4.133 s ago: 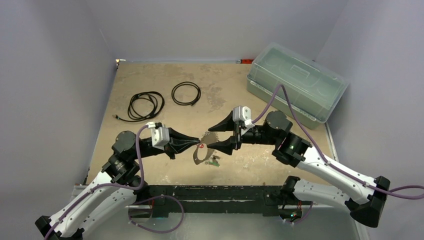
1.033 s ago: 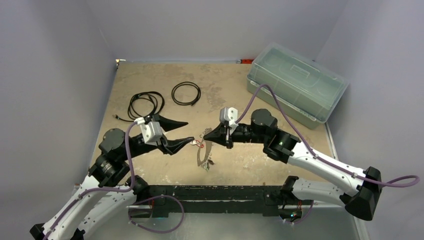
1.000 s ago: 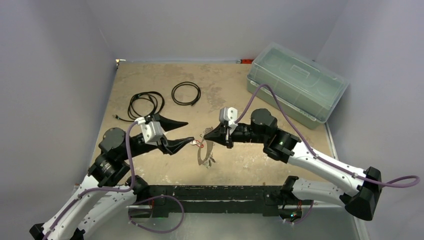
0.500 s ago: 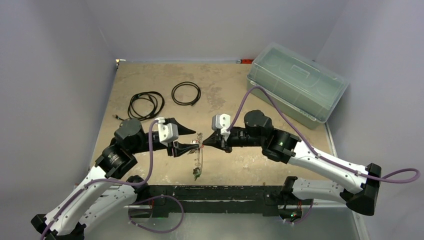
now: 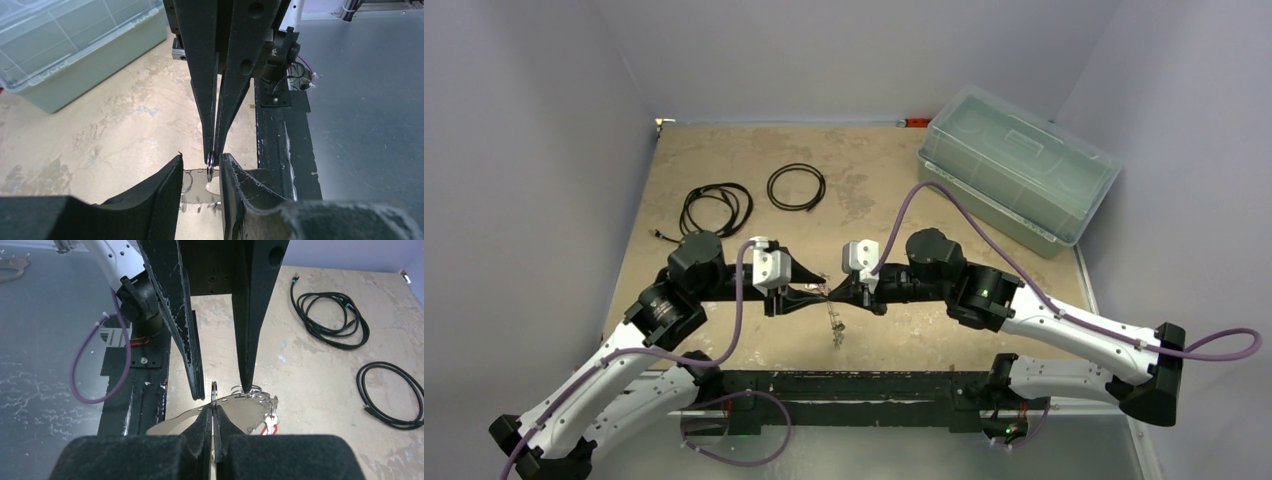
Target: Put the keys on the keyring
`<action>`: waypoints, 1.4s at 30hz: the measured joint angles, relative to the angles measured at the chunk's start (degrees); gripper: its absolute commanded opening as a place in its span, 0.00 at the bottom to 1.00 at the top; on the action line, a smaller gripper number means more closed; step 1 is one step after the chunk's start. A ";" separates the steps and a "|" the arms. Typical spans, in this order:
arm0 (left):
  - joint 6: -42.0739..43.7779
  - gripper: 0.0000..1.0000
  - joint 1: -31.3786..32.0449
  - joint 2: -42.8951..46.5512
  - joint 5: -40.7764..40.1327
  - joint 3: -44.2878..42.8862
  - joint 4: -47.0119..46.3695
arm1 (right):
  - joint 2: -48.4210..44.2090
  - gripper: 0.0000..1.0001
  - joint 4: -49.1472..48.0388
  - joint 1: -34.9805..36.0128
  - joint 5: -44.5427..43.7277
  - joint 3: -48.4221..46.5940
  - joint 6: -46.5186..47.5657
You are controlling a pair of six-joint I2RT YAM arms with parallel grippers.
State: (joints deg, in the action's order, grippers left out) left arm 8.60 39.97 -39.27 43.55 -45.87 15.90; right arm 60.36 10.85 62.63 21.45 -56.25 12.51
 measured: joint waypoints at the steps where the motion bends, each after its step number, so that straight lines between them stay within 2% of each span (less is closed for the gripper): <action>1: 0.00 0.30 0.07 -0.28 0.22 0.00 0.07 | 0.00 0.00 0.11 0.00 -0.15 0.00 0.00; 16: 0.00 0.17 1.44 -1.66 1.05 0.00 0.59 | -0.90 0.00 0.74 0.35 -1.25 0.00 0.17; 19: -0.02 0.08 1.64 -2.08 1.09 0.00 0.52 | -1.09 0.00 0.98 0.37 -1.22 0.00 0.20; 20: 0.00 0.00 1.70 -2.14 1.09 0.00 0.52 | -1.16 0.00 1.05 0.37 -1.22 0.00 0.20; 25: -0.04 0.00 1.75 -2.21 1.31 0.00 0.48 | -1.25 0.00 1.14 0.35 -1.18 0.00 0.22; 26: -0.04 0.00 1.75 -2.21 1.31 0.00 0.42 | -1.31 0.04 1.14 0.37 -1.25 0.00 0.20; 30: -1.11 0.00 1.81 -1.09 1.18 0.79 -2.34 | -2.91 0.42 -0.09 0.37 -2.08 0.44 -0.20; 32: -2.38 0.00 1.81 0.52 1.07 2.38 -4.74 | -5.22 0.55 -2.29 0.37 -2.56 1.44 -0.98; 36: -6.21 0.00 1.81 4.37 1.01 6.14 -10.71 | -12.90 0.59 -7.98 0.37 -3.85 4.79 -2.49; 42: -13.73 0.00 1.81 8.83 0.83 11.10 -24.35 | -19.28 0.51 -15.17 0.37 -3.34 8.09 -3.80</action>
State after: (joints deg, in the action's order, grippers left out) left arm -5.13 41.78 -30.44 44.38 -34.76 -8.45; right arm 41.08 -4.32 63.00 18.11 -48.16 8.71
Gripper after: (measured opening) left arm 0.012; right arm 0.536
